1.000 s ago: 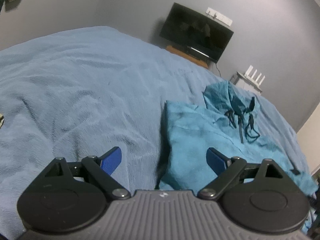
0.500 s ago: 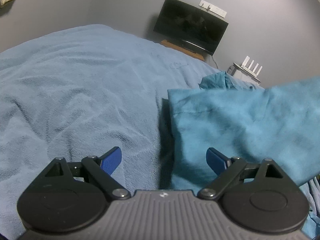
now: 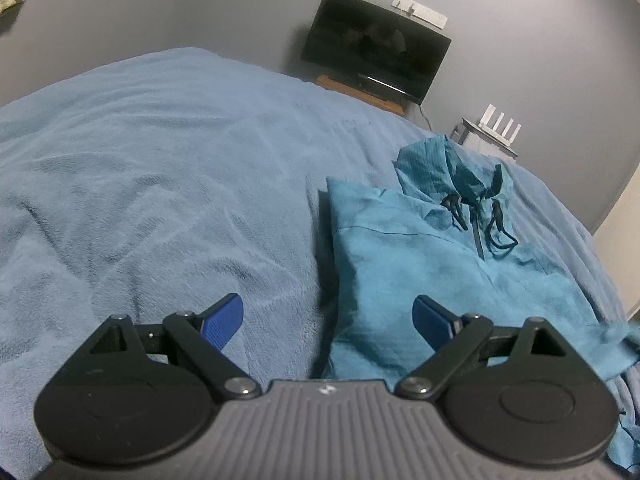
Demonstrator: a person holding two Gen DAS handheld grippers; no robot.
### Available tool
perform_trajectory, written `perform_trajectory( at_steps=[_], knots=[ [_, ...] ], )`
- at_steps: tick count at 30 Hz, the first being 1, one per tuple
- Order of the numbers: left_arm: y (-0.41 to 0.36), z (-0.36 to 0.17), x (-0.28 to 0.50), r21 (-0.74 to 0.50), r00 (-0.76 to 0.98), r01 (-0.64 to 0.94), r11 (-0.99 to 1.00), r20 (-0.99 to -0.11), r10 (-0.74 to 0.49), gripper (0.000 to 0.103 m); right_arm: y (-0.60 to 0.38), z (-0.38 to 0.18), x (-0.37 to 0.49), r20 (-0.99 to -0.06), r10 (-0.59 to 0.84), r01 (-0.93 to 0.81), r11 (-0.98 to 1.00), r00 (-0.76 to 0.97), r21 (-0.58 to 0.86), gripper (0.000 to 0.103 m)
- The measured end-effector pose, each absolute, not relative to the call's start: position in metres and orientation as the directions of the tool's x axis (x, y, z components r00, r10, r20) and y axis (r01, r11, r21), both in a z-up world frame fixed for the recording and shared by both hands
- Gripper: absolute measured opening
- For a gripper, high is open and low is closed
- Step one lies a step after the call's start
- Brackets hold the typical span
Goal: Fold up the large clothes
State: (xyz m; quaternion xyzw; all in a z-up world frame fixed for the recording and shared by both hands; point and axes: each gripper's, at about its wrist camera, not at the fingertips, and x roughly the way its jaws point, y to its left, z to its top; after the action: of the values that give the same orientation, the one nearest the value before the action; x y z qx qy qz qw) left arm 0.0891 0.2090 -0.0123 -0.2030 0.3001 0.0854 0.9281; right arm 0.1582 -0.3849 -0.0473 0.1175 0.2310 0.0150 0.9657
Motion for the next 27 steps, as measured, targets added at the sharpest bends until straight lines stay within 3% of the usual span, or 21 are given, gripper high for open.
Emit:
perform_trajectory(
  at_steps=[5, 8, 9, 12, 16, 21, 25, 27],
  knots=[
    [0.205, -0.014, 0.092, -0.305, 0.794, -0.274, 0.912, -0.607, 0.036, 0.091, -0.382, -0.116, 0.176, -0.646, 0.030, 0.139, 0.968, 0.762, 0.209, 0.004],
    [0.204, -0.017, 0.094, -0.296, 0.785, -0.270, 0.916, -0.619, 0.032, 0.091, -0.367, -0.133, 0.160, -0.691, 0.000, 0.162, 0.972, 0.723, 0.169, 0.007],
    [0.204, -0.019, 0.094, -0.292, 0.781, -0.268, 0.918, -0.623, 0.030, 0.091, -0.365, -0.133, 0.160, -0.687, -0.010, 0.167, 0.972, 0.726, 0.163, 0.012],
    [0.200, -0.021, 0.097, -0.274, 0.774, -0.255, 0.927, -0.633, 0.026, 0.091, -0.371, -0.110, 0.152, -0.646, -0.104, 0.227, 0.968, 0.756, 0.110, 0.051],
    [0.187, -0.029, 0.106, -0.230, 0.767, -0.224, 0.947, -0.641, 0.026, 0.091, -0.379, -0.079, 0.138, -0.522, -0.204, 0.275, 0.960, 0.828, 0.061, 0.051],
    [0.151, -0.029, 0.121, -0.128, 0.813, -0.070, 0.989, -0.582, -0.018, 0.091, -0.367, -0.069, 0.140, -0.386, -0.091, 0.120, 0.991, 0.918, 0.051, 0.050],
    [0.117, -0.036, 0.129, -0.033, 0.813, 0.070, 0.997, -0.577, -0.077, 0.091, -0.342, -0.084, 0.160, -0.458, 0.048, -0.049, 0.999, 0.887, 0.010, 0.042],
    [0.103, -0.045, 0.135, 0.054, 0.791, 0.104, 0.993, -0.610, -0.050, 0.091, -0.335, -0.095, 0.169, -0.517, 0.049, -0.066, 0.998, 0.855, -0.016, 0.040]
  ],
)
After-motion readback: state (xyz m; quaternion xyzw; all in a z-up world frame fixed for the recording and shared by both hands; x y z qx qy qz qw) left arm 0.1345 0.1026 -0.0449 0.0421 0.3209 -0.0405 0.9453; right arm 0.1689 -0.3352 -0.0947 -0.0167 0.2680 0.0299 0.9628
